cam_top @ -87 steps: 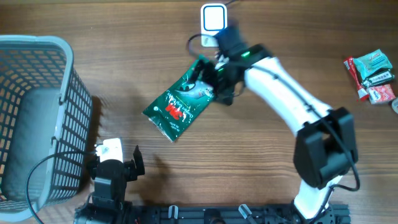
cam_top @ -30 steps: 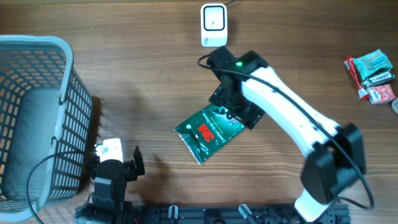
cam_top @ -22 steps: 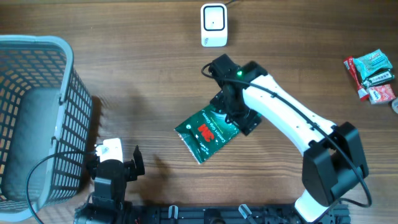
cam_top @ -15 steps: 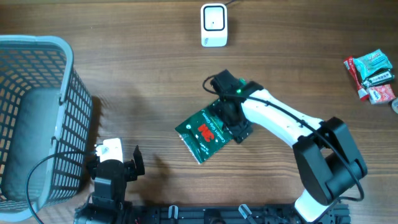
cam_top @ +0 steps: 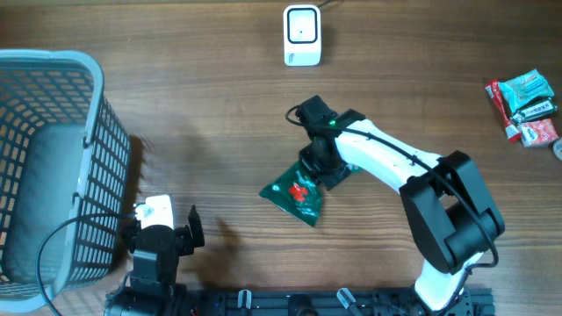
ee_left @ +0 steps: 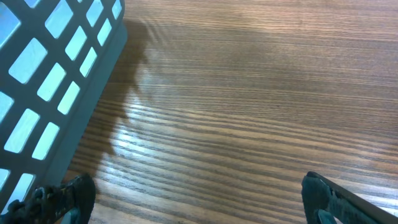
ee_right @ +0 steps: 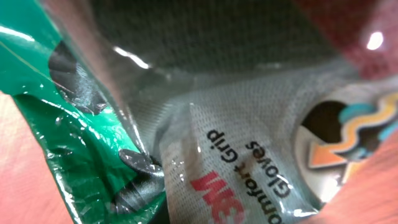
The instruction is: Scan the item barcode
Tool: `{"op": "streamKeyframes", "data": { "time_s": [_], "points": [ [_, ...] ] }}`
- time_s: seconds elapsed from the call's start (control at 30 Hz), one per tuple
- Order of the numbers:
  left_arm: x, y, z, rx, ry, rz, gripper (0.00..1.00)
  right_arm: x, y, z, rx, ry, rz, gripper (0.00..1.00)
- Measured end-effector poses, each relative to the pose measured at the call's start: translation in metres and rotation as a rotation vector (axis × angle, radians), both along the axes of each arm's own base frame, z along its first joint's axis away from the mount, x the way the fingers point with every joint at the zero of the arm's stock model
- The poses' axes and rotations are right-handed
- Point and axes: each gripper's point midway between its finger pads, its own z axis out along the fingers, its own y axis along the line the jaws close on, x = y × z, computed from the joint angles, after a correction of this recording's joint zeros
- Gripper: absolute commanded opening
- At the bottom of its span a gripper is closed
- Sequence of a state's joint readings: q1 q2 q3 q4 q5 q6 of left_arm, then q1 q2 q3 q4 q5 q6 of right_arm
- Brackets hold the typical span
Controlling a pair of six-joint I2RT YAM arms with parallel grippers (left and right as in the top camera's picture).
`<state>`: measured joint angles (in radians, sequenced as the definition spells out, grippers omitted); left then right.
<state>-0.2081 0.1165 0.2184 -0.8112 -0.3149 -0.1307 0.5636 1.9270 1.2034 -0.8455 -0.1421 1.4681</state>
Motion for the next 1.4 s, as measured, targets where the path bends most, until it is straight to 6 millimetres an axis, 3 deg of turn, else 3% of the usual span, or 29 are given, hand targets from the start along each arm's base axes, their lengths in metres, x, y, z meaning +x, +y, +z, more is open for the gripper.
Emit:
{"op": "streamKeyframes", "data": {
  "time_s": [0.1, 0.13, 0.17, 0.27, 0.33, 0.4, 0.63, 0.77, 1.1, 1.23, 1.4],
  "points": [
    [0.0, 0.0, 0.0, 0.0, 0.0, 0.0, 1.0, -0.028, -0.024, 0.018, -0.087, 0.158, -0.025, 0.17],
    [0.0, 0.0, 0.0, 0.0, 0.0, 0.0, 1.0, -0.033, -0.027, 0.028, -0.087, 0.194, -0.032, 0.07],
    [0.0, 0.0, 0.0, 0.0, 0.001, 0.0, 1.0, -0.034, -0.025, 0.038, -0.069, 0.214, -0.042, 0.04],
    [0.0, 0.0, 0.0, 0.0, 0.0, 0.0, 1.0, -0.047, -0.012, 0.081, 0.071, 0.297, -0.07, 0.04],
    [0.0, 0.0, 0.0, 0.0, 0.0, 0.0, 1.0, -0.075, -0.006, 0.109, 0.161, 0.433, -0.104, 0.05],
    [0.0, 0.0, 0.0, 0.0, 0.0, 0.0, 1.0, -0.088, 0.002, 0.124, 0.242, 0.525, -0.132, 0.04],
    [0.0, 0.0, 0.0, 0.0, 0.0, 0.0, 1.0, -0.095, 0.046, 0.167, 0.606, 0.649, -0.112, 0.05],
    [0.0, 0.0, 0.0, 0.0, 0.0, 0.0, 1.0, -0.087, 0.052, 0.168, 0.668, 0.603, -0.066, 0.07],
    [0.0, 0.0, 0.0, 0.0, 0.0, 0.0, 1.0, -0.067, 0.033, 0.131, 0.486, 0.428, 0.004, 0.07],
    [0.0, 0.0, 0.0, 0.0, 0.0, 0.0, 1.0, -0.084, 0.041, 0.151, 0.587, 0.524, 0.008, 0.07],
    [0.0, 0.0, 0.0, 0.0, 0.0, 0.0, 1.0, -0.086, 0.052, 0.166, 0.729, 0.504, 0.105, 0.04]
  ]
}}
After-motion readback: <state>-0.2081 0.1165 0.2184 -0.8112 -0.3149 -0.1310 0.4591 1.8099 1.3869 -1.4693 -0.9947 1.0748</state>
